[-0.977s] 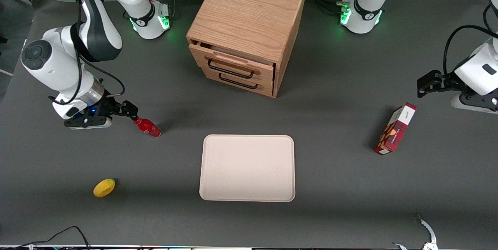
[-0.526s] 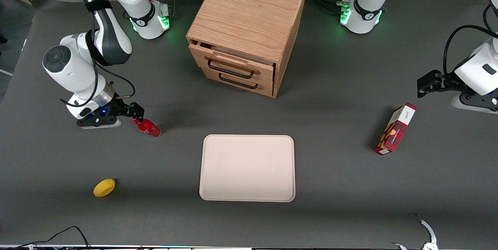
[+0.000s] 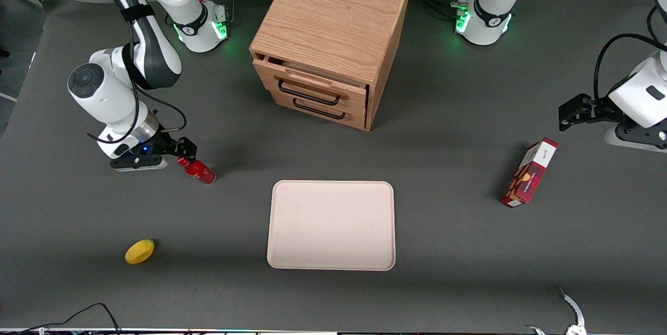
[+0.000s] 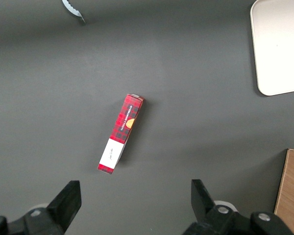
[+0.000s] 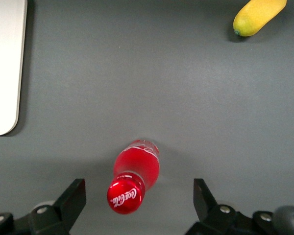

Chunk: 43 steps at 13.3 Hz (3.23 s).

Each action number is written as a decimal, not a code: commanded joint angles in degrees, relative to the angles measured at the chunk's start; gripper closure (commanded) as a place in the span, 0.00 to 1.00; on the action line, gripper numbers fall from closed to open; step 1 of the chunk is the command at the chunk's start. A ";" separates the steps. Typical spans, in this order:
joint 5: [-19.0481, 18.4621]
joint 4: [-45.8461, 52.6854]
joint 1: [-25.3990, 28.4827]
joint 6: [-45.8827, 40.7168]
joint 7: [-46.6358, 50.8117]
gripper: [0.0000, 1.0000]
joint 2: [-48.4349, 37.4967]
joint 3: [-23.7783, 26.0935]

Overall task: Place coke bottle on tray
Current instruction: 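Close the right gripper around the bottle's cap end, then lift the bottle and carry it toward the white tray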

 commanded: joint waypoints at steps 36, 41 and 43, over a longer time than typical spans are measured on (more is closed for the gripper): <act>-1.18 56.09 10.20 -46.74 19.80 1.00 14.03 1.52; -5.04 71.74 16.97 -46.31 23.51 1.00 29.94 0.47; -8.20 74.92 18.03 -42.82 23.34 1.00 34.25 0.64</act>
